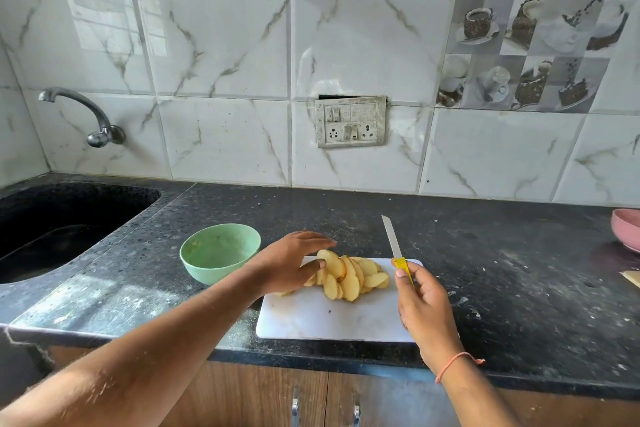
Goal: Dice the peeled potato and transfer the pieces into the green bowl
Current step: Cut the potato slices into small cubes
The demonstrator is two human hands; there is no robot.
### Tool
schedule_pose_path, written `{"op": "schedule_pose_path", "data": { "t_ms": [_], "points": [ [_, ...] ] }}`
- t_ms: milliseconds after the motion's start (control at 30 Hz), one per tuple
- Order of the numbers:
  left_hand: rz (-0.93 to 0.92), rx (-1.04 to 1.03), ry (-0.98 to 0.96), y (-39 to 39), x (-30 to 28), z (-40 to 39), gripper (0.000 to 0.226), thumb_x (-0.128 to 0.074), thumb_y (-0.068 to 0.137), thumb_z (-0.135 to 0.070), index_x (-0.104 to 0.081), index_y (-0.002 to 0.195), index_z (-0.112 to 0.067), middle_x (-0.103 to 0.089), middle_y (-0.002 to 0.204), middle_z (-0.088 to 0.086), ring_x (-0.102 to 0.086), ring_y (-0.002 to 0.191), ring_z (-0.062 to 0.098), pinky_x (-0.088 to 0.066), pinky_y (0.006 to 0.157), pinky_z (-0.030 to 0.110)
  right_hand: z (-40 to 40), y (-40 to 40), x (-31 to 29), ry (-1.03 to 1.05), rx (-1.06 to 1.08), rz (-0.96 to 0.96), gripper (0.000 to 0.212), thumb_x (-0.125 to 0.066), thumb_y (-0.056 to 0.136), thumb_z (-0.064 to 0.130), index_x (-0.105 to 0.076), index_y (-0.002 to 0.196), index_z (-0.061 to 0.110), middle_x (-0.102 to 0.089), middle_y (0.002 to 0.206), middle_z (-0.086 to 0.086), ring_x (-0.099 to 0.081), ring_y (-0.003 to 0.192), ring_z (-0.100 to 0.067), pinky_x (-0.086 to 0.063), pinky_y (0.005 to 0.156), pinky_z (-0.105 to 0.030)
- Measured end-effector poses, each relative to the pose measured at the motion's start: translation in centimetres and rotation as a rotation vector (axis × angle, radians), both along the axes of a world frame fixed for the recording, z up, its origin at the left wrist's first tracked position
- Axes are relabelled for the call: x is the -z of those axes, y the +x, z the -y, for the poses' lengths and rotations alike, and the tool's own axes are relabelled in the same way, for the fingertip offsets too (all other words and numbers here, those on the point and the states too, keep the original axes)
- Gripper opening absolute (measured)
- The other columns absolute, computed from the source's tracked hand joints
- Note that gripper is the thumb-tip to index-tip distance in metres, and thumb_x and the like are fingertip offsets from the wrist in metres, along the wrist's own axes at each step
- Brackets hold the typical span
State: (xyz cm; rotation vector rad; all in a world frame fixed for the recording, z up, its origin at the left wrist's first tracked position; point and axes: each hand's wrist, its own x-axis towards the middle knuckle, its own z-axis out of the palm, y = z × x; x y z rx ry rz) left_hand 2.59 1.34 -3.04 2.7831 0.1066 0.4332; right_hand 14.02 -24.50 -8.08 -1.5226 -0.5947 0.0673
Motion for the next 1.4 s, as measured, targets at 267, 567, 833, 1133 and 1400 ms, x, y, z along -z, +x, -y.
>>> {"op": "schedule_pose_path", "data": {
  "t_ms": [267, 567, 833, 1133, 1400],
  "points": [
    [0.006, 0.083, 0.318, 0.6, -2.0, 0.4, 0.029, -0.067, 0.099, -0.033, -0.069, 0.127, -0.040, -0.063, 0.133, -0.019, -0.060, 0.123, 0.010, -0.052, 0.085, 0.028, 0.0, 0.0, 0.1, -0.006, -0.006, 0.007, 0.019, -0.057, 0.106, 0.031, -0.071, 0.113, 0.041, -0.034, 0.059, 0.000, -0.028, 0.053, -0.019, -0.026, 0.051, -0.030],
    [-0.041, 0.178, 0.430, 1.3, -3.4, 0.7, 0.025, -0.067, 0.100, -0.034, -0.069, 0.124, -0.039, -0.059, 0.124, -0.015, -0.056, 0.118, 0.010, -0.053, 0.083, 0.035, 0.0, 0.2, 0.1, -0.018, -0.003, 0.015, 0.018, -0.056, 0.106, 0.031, -0.071, 0.115, 0.036, -0.037, 0.056, 0.004, -0.029, 0.050, -0.016, -0.028, 0.050, -0.028],
    [0.110, 0.109, 0.324, 0.6, -3.0, -0.9, 0.014, -0.062, 0.103, -0.038, -0.065, 0.116, -0.038, -0.059, 0.122, -0.019, -0.059, 0.110, 0.007, -0.051, 0.076, 0.029, -0.1, 0.2, 0.0, -0.028, -0.006, 0.028, 0.018, -0.056, 0.106, 0.032, -0.071, 0.112, 0.040, -0.037, 0.057, 0.003, -0.030, 0.051, -0.017, -0.028, 0.051, -0.030],
    [0.173, -0.317, -0.512, -0.1, -1.9, -0.5, 0.005, -0.064, 0.103, -0.026, -0.064, 0.108, -0.025, -0.077, 0.093, -0.003, -0.075, 0.074, 0.013, -0.059, 0.075, 0.034, 0.1, -0.5, -0.6, -0.069, 0.010, 0.044, 0.018, -0.057, 0.105, 0.035, -0.071, 0.115, 0.038, -0.040, 0.058, 0.010, -0.031, 0.054, -0.017, -0.030, 0.051, -0.027],
    [0.251, -0.344, -1.464, -3.7, -2.1, 2.0, 0.014, -0.053, 0.112, -0.020, -0.062, 0.114, -0.009, -0.072, 0.096, 0.015, -0.068, 0.070, 0.018, -0.063, 0.068, 0.032, 0.1, -1.4, -1.0, -0.189, 0.039, 0.111, 0.014, -0.058, 0.104, 0.034, -0.071, 0.110, 0.034, -0.053, 0.057, 0.023, -0.046, 0.055, -0.003, -0.037, 0.059, -0.027]
  ]
}}
